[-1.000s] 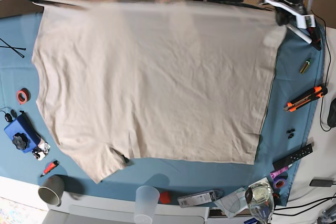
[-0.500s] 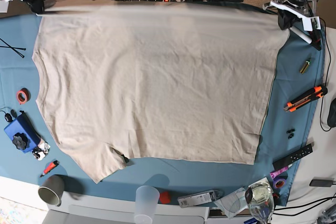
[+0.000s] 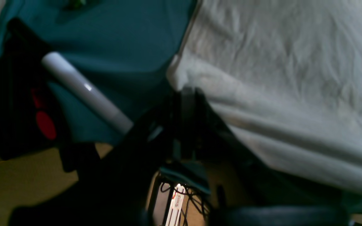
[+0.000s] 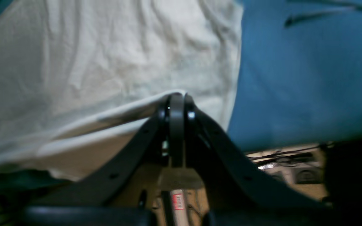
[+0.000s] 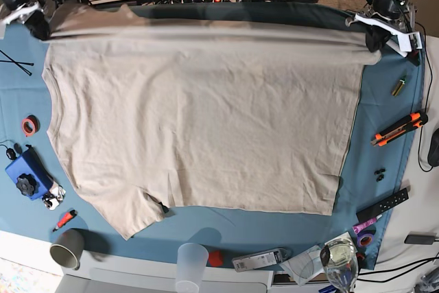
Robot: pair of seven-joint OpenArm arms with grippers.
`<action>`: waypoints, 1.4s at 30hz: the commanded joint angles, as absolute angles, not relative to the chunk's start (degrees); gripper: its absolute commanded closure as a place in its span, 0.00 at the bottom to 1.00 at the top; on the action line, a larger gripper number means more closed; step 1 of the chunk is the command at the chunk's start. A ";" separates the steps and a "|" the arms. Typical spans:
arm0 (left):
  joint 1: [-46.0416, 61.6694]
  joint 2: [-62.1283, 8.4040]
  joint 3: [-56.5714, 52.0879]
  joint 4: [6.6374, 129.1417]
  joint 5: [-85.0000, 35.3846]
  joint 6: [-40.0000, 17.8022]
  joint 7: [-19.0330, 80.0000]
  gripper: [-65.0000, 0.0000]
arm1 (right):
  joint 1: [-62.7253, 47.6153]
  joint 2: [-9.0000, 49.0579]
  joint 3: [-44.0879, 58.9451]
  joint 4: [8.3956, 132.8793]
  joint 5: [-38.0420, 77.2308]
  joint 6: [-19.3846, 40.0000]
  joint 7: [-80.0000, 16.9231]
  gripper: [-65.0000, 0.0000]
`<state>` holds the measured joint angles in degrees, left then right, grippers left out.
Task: Fold the T-shirt properly
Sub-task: 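Fold the lifted edge over onto the shirt body toward its middle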
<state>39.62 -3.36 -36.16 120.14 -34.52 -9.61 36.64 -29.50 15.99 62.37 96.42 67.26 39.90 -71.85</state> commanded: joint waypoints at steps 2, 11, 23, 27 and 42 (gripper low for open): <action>39.55 -4.32 -34.85 120.97 -32.27 -8.80 35.07 1.00 | -29.30 18.37 61.54 97.17 66.24 39.13 -69.06 1.00; 38.46 -4.75 -25.02 120.86 -20.67 -2.35 31.90 1.00 | -24.93 18.72 54.22 97.17 58.76 36.71 -66.24 1.00; 31.66 -4.93 -24.91 120.86 -19.68 -2.44 31.68 1.00 | -19.22 18.72 52.95 97.17 53.43 34.81 -64.62 1.00; 29.50 -6.00 -24.88 119.72 -19.68 -3.03 31.48 1.00 | -18.87 18.74 49.89 97.17 50.41 33.61 -62.54 1.00; 19.35 -9.30 -24.86 112.33 -20.56 -6.24 31.07 1.00 | -12.88 18.59 44.49 97.17 43.13 31.42 -58.06 1.00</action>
<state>19.70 -8.49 -24.62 111.31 -20.80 -6.48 32.53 -13.17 17.43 44.12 96.36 42.85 31.44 -59.53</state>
